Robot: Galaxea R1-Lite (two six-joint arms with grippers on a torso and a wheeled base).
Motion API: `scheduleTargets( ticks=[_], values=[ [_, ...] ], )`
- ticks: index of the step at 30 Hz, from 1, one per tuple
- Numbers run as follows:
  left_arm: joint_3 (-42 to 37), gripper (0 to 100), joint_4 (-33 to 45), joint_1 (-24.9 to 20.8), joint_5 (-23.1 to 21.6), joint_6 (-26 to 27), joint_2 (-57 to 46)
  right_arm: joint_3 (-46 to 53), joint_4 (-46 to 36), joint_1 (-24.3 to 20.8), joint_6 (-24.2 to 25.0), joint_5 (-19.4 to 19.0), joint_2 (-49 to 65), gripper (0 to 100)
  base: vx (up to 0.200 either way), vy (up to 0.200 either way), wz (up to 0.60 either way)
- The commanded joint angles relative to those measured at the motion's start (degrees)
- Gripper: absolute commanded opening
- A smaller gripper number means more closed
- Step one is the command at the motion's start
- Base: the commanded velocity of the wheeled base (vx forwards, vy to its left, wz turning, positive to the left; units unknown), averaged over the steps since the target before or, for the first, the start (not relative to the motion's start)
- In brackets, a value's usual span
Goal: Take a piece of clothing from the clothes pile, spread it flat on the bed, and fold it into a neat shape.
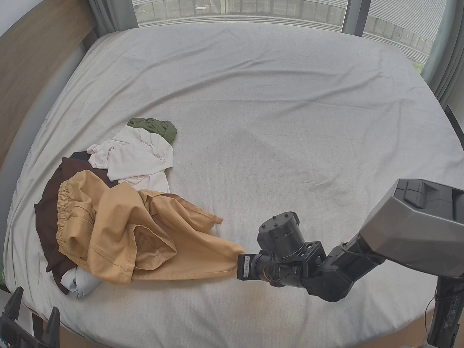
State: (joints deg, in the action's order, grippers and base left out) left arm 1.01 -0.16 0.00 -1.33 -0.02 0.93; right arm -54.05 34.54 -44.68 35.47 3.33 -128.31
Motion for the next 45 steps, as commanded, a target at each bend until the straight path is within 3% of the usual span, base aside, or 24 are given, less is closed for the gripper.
scheduleTargets(
  ticks=[1,4,21,36,45],
  values=[
    [-1.0,100,0.0,0.0,0.0,0.0,-0.9,2.0,0.2,1.2,0.0,0.0,2.1,0,0.0,0.0,0.0],
    [-1.0,100,0.0,0.1,0.0,0.0,-0.9,3.8,0.4,2.7,-1.0,1.5,2.9,0,0.0,0.0,0.0],
    [-1.0,100,0.0,0.1,0.0,0.0,-0.9,12.6,0.8,9.3,-4.0,1.5,8.3,0,0.0,0.0,0.0],
    [-1.0,100,0.0,0.1,0.0,0.1,-0.9,22.4,9.6,15.2,-6.4,1.1,9.4,0,0.0,0.0,0.0],
    [-1.0,100,0.0,0.1,0.0,0.1,-0.9,25.9,10.1,18.6,-8.1,-0.3,11.9,0,0.0,0.0,0.0]
  ],
)
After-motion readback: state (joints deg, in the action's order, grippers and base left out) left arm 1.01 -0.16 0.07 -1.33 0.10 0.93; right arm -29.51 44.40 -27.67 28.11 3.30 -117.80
